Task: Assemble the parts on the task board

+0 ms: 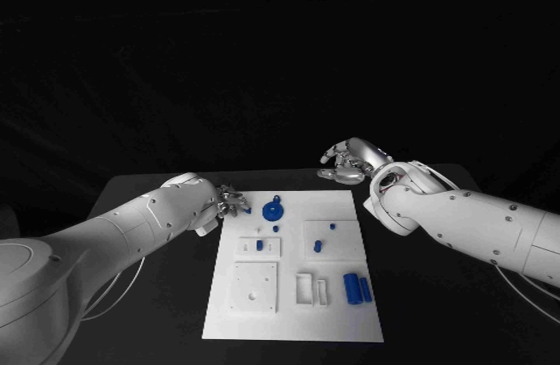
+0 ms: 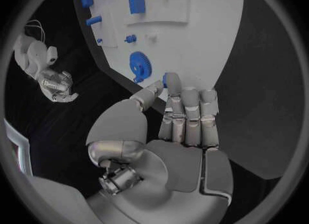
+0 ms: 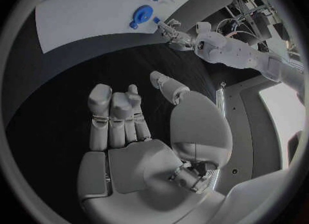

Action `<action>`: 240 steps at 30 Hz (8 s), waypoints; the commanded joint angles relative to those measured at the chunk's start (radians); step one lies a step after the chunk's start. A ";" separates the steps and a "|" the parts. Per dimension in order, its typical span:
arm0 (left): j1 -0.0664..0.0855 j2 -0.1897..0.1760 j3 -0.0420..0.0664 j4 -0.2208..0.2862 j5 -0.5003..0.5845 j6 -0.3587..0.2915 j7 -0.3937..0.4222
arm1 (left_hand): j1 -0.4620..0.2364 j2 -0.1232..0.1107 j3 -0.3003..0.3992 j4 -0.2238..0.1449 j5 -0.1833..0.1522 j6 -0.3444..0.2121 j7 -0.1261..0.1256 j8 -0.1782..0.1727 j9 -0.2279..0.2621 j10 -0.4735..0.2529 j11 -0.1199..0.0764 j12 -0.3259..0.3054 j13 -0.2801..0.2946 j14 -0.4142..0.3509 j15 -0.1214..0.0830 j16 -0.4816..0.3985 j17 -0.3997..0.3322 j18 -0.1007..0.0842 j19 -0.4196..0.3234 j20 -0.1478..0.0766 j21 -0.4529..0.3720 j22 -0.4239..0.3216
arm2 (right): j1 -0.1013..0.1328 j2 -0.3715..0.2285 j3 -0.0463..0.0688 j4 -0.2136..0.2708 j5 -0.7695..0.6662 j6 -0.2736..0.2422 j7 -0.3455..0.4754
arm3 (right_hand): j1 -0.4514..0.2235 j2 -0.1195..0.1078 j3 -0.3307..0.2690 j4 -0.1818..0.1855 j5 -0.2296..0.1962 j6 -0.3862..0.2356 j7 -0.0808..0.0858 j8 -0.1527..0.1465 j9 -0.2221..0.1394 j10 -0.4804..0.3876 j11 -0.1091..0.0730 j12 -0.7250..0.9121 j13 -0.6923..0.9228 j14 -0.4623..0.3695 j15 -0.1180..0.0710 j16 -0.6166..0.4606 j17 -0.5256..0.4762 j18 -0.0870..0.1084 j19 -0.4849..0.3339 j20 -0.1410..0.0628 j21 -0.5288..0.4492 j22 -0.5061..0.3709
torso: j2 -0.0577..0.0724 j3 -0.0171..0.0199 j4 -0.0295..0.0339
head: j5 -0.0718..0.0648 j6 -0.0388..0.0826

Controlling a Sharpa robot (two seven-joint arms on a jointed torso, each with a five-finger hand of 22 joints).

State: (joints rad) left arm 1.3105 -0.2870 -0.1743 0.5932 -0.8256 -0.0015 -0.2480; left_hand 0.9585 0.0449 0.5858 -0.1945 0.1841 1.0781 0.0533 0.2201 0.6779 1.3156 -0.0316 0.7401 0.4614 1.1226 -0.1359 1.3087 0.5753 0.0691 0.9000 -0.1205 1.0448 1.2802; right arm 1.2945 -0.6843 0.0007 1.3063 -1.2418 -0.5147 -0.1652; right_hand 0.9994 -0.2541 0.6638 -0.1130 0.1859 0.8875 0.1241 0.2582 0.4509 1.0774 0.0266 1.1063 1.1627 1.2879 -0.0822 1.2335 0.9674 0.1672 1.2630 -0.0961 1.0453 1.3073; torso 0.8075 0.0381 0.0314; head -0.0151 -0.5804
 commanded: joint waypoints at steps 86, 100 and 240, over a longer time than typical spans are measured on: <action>-0.070 -0.295 -0.066 0.604 -0.178 -0.361 -0.058 | -0.050 -0.058 0.038 -0.074 0.332 0.110 -0.037 0.066 0.129 0.110 -0.061 0.032 0.044 0.105 -0.057 0.043 0.019 -0.003 0.090 -0.140 0.035 0.023 | -0.022 -0.022 0.000 -0.031 0.011 0.010 0.014 | 0.006 -0.001 -0.008 0.004 0.004 -0.009 0.017 0.005 0.001 0.005 0.001 0.006 -0.003 0.005 -0.001 -0.006 0.001 0.095 0.000 -0.005 -0.008 0.005 | -0.047 -0.0099 0.0322 | 0.005 -0.050; -0.077 -0.284 -0.066 0.588 -0.187 -0.332 -0.055 | -0.049 -0.058 0.039 -0.074 0.333 0.110 -0.037 0.065 0.129 0.109 -0.061 0.033 0.045 0.105 -0.058 0.043 0.019 -0.003 0.091 -0.141 0.036 0.023 | -0.022 -0.023 0.000 -0.029 0.011 0.010 0.014 | 0.006 -0.001 -0.008 0.004 0.005 -0.009 0.017 0.005 0.001 0.005 0.001 0.006 -0.004 0.006 -0.001 -0.006 0.002 0.095 0.000 -0.005 -0.009 0.005 | -0.047 -0.0107 0.0324 | 0.001 -0.053; -0.089 -0.248 -0.065 0.522 -0.185 -0.261 -0.085 | -0.124 -0.310 0.050 0.193 -0.117 -0.029 0.008 -0.054 0.110 0.034 -0.020 0.087 0.103 0.057 -0.024 0.056 0.016 0.000 0.060 -0.133 0.011 0.034 | -0.023 -0.022 0.000 -0.034 0.012 0.012 0.016 | 0.005 0.000 -0.010 0.005 0.008 -0.010 0.018 0.004 0.001 0.004 0.001 0.008 -0.007 0.006 -0.001 -0.008 0.003 0.095 0.001 -0.005 -0.011 0.006 | -0.044 -0.0118 0.0330 | -0.012 -0.057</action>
State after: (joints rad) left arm 1.2250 -0.5327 -0.2368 1.1163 -1.0206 -0.2475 -0.3197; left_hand 0.8352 -0.2570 0.6355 -0.0065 0.0711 1.1043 0.0150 0.1712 0.8052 1.3568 -0.0522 0.8206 0.5635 1.1823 -0.1639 1.3669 0.5927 0.0782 0.9666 -0.1412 1.0607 1.3077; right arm 1.2723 -0.7059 0.0003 1.2723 -1.2270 -0.5110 -0.1589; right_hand 0.9995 -0.2541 0.6584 -0.1075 0.1898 0.8865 0.1247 0.2582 0.4509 1.0774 0.0266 1.1102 1.1570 1.2879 -0.0822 1.2295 0.9684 0.1669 1.2629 -0.0962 1.0415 1.3079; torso 0.7625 0.0255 0.0647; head -0.0265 -0.6372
